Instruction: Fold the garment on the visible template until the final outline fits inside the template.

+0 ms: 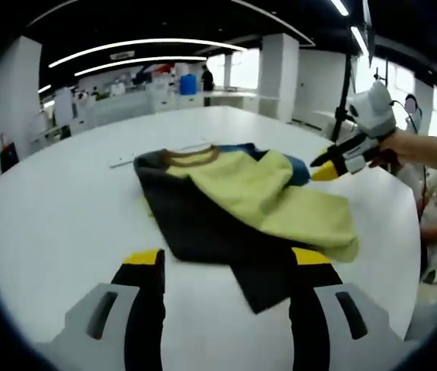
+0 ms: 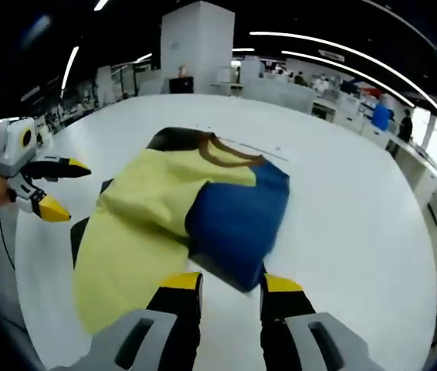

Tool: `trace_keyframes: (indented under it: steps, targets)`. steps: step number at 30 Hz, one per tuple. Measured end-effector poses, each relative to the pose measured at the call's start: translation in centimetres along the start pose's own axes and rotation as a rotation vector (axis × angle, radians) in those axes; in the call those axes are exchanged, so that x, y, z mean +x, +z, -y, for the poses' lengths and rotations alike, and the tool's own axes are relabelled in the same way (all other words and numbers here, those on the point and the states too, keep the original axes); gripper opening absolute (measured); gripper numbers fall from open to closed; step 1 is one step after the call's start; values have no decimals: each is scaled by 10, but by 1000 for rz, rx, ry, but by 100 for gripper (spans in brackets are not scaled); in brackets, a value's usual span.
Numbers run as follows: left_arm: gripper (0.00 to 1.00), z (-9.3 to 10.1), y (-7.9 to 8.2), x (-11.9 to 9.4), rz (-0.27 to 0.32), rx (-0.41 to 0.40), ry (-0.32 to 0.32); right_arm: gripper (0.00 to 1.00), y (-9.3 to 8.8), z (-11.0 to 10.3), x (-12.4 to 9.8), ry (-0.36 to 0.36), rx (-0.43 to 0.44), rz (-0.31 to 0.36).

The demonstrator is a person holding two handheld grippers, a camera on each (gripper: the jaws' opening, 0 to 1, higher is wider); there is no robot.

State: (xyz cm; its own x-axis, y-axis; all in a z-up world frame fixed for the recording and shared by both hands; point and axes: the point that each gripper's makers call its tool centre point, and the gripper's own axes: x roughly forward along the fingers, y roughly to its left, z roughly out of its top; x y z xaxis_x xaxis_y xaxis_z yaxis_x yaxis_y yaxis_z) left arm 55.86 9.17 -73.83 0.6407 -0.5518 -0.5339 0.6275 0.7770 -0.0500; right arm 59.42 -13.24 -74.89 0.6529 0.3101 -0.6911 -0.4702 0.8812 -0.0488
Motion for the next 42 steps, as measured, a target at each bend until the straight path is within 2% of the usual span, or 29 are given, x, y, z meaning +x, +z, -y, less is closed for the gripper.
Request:
trace_keyframes:
  steps: [4,6,12,15,16,21,24,26,28,32,36,40,42]
  targets:
    - [53,5,-12,1,-22,25,16,21,-1,3,3,-9,-3,7]
    - [50,9,-14,3,-5,17,14,18,-2,4,4,-20,-8,7]
    - [41,15,-26,7,-22,9,43,13,-7,2,10,-53,-23,9]
    - [36,21,-32,9,-51,29,37,9,-8,4,10,-65,-35,13]
    - [33,22,-29,8,-27,9,38,7,-8,6,10,-78,-34,11]
    - [25,20,-29,8,-26,-20,72,1,-8,11,11,-97,-41,19]
    - [16,19,-30,7,-35,-54,95,0,-9,11,12,-99,-43,20]
    - [9,17,-31,6,-45,-115,118,0,-9,11,13,-100,-40,20]
    - [2,18,-31,6,-47,-133,105,0,-9,10,12,-101,-36,19]
    - [0,18,-31,6,-52,-129,100,0,-7,5,7,-77,-4,14]
    - [0,14,-32,0,-58,-144,108,0,-5,-2,-3,-32,127,5]
    - [0,7,-23,-10,-22,-142,127,0,4,-3,-14,-20,117,9]
    - [0,2,-14,-17,22,-119,137,0,10,-5,-19,-3,139,11]
